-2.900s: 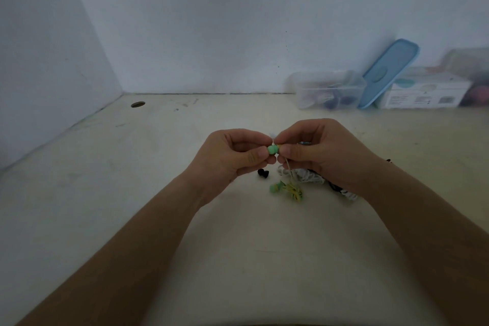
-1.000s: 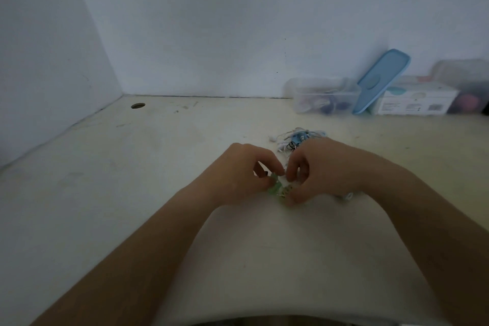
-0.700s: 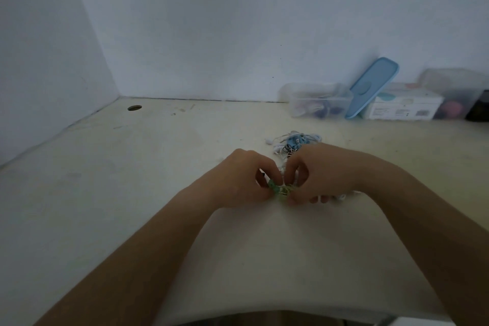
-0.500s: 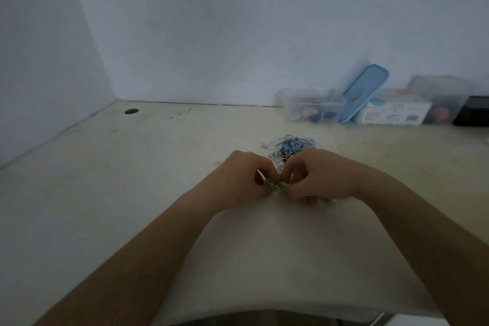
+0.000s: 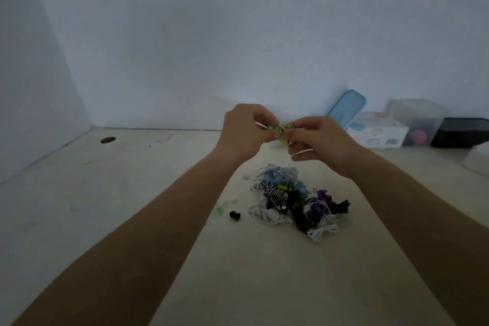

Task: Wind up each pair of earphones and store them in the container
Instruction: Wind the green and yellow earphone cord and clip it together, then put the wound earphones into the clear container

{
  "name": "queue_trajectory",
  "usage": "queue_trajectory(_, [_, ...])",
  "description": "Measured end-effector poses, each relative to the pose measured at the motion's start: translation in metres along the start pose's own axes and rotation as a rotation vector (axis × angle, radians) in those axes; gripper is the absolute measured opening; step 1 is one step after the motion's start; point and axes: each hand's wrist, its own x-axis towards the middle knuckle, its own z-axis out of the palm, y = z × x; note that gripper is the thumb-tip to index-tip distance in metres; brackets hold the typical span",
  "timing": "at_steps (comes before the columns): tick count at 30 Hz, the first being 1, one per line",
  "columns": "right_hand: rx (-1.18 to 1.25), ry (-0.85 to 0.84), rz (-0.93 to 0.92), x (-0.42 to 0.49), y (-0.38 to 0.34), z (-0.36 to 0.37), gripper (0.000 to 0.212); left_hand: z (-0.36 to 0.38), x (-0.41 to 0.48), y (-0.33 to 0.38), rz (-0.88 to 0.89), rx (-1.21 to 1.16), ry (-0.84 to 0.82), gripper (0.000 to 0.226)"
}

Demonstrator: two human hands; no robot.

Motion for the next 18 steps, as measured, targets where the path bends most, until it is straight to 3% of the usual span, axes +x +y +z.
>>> queue_trajectory(8, [-0.093, 0.169, 0.035, 0.100, 0.012, -0.045, 0.008, 0.067, 0.107, -0.023, 0.003, 0.045, -0.004, 0.018])
queue_trajectory(13, [-0.265, 0.194, 0.075, 0.148, 0.025, -0.059, 0.021, 0.090, 0.148, -0.053, -0.032, 0.167, -0.087, 0.020])
queue_trajectory(16, [-0.438, 0.198, 0.088, 0.165, 0.033, -0.064, 0.034, 0.091, 0.156, -0.071, -0.074, 0.322, -0.206, 0.037])
queue_trajectory(18, [-0.486, 0.216, 0.079, 0.168, 0.035, -0.065, 0.037, 0.086, 0.157, -0.078, -0.087, 0.324, -0.190, 0.038])
